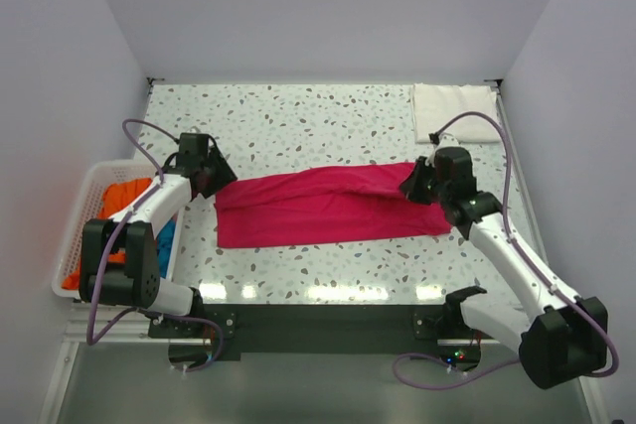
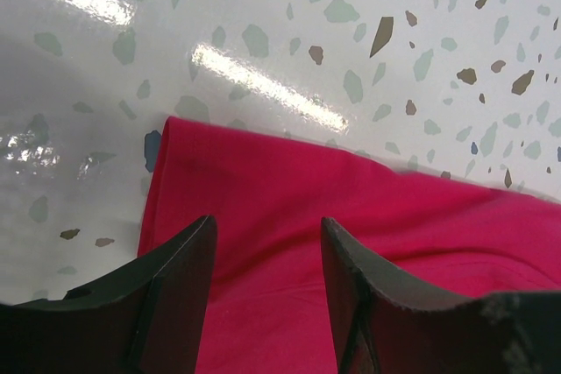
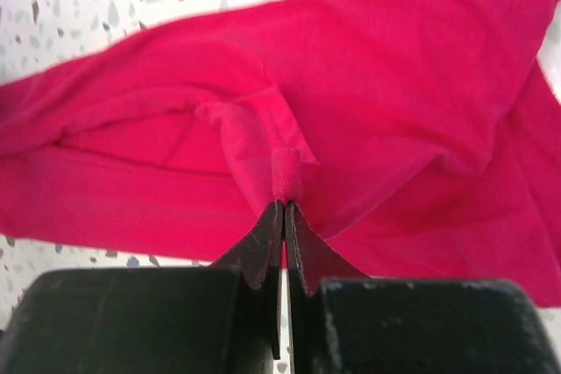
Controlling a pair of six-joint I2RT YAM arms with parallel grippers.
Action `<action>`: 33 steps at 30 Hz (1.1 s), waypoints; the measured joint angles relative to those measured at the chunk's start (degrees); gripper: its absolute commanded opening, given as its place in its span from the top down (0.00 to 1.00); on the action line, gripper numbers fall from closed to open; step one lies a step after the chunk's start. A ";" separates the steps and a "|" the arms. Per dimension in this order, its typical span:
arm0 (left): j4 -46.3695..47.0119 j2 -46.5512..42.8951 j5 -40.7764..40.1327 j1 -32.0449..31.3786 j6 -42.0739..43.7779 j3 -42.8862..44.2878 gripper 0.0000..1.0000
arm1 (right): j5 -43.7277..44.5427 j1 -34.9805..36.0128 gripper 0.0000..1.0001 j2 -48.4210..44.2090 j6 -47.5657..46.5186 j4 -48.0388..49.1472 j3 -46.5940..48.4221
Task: Fold and stack the t-shirts
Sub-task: Fold the tshirt
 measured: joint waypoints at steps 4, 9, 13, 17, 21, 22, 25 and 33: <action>-0.02 -0.02 -0.09 0.00 0.00 0.00 0.44 | -0.79 1.53 1.00 -4.87 1.66 -0.17 -6.88; 0.04 -0.37 -0.17 0.00 0.00 -0.50 0.44 | -1.66 3.48 0.92 -8.20 2.93 0.66 -13.33; -0.04 -0.59 -0.20 0.00 0.00 -0.92 0.44 | -2.47 5.14 0.65 -8.48 3.32 0.87 -15.82; -0.04 -0.72 -0.20 0.00 0.00 -0.92 0.44 | -1.38 6.27 0.45 -10.05 2.67 -0.11 -15.91; -0.02 -0.94 -0.24 0.00 0.00 -0.92 0.44 | 0.72 6.56 0.49 -11.28 1.77 -0.52 -14.64; -0.04 -0.96 -0.24 0.00 0.00 -0.92 0.44 | 1.03 6.56 0.51 -10.03 1.49 -0.35 -13.62; -0.02 -0.98 -0.24 0.00 0.00 -0.92 0.44 | 1.46 6.56 0.62 -4.02 0.50 1.95 -10.47; -0.07 -0.98 -0.33 0.00 0.00 -0.92 0.44 | 1.53 6.84 0.66 16.61 -1.81 9.42 -4.48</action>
